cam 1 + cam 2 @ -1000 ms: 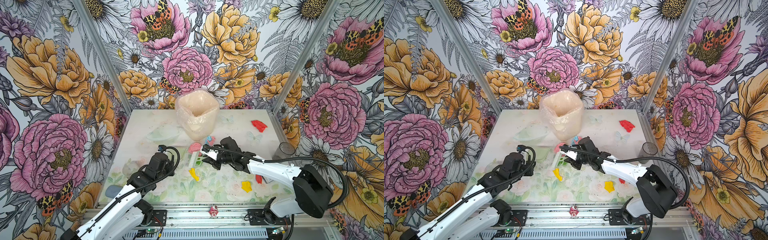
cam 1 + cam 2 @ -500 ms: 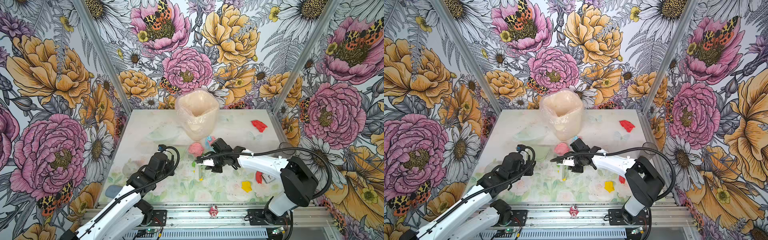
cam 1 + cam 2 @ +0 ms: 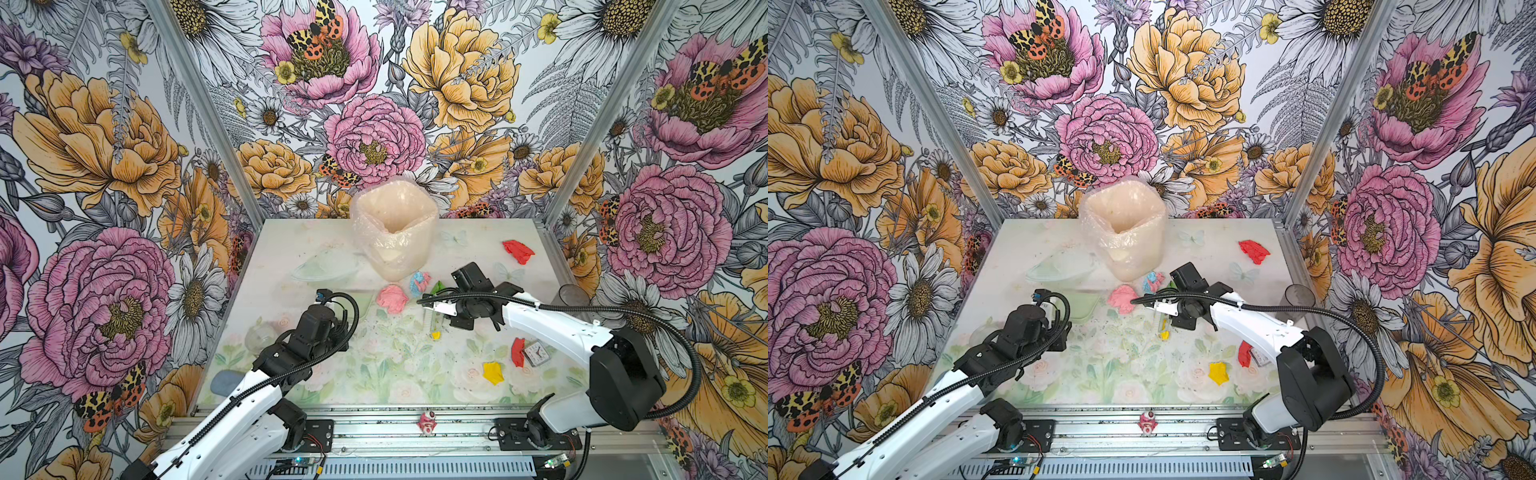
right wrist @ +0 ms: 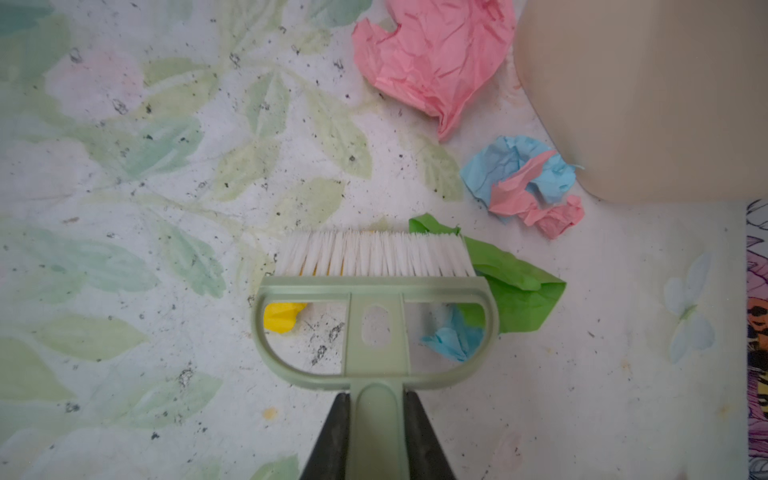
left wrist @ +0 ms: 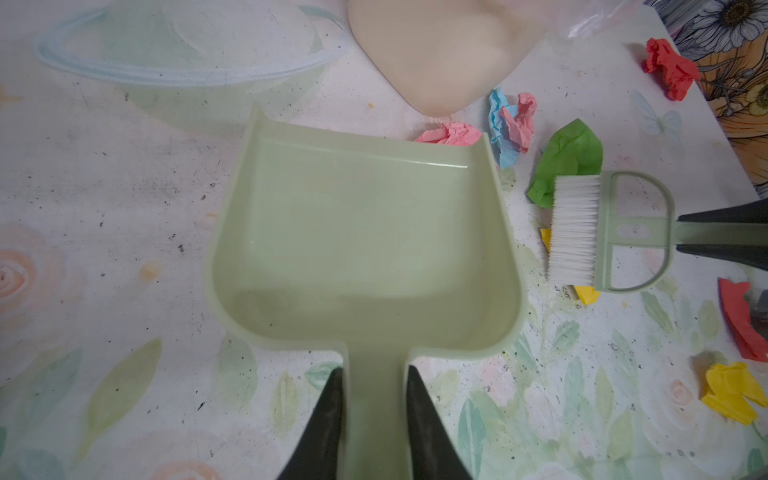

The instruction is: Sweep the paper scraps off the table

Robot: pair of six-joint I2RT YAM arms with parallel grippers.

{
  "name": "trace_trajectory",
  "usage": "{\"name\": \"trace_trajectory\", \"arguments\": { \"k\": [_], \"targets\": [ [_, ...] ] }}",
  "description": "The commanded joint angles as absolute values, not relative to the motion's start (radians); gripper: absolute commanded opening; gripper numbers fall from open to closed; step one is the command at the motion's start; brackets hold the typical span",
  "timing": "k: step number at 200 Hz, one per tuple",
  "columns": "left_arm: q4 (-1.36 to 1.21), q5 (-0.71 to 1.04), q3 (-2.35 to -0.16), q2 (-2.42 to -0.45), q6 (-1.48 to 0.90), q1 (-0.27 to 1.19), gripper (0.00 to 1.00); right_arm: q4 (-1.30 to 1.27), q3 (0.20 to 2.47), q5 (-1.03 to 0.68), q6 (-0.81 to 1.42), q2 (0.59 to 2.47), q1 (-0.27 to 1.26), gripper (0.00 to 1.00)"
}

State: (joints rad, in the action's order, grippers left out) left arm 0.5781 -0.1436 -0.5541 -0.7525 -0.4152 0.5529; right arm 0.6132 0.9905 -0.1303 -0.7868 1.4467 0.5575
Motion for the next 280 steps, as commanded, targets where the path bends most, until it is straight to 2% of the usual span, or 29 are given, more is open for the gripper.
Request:
{"name": "trace_trajectory", "arguments": {
  "k": [1,21,42,105,145,213,280],
  "targets": [
    [0.548,-0.129,-0.574,-0.742,-0.403,0.543,0.00,0.587,1.013,-0.310,-0.756,1.391,0.562,0.00],
    [0.543,-0.129,-0.571,-0.739,-0.402,0.543,0.00,0.447,0.996,-0.445,-0.679,1.383,0.566,0.00],
    [0.541,-0.130,-0.566,-0.738,-0.400,0.543,0.00,0.295,0.993,-0.506,-0.591,1.424,0.584,0.00],
    [0.540,-0.127,-0.565,-0.729,-0.401,0.541,0.00,0.227,1.173,-0.526,-0.463,1.717,0.614,0.00],
    [0.540,-0.130,-0.563,-0.718,-0.403,0.541,0.00,0.209,1.197,-0.467,-0.432,1.785,0.611,0.00],
    [0.525,-0.120,-0.565,-0.739,-0.394,0.539,0.00,0.238,1.034,-0.358,-0.379,1.650,0.535,0.00],
    [0.514,-0.105,-0.566,-0.756,-0.385,0.536,0.00,0.377,0.924,-0.131,-0.388,1.458,0.436,0.00]
  ]
}}
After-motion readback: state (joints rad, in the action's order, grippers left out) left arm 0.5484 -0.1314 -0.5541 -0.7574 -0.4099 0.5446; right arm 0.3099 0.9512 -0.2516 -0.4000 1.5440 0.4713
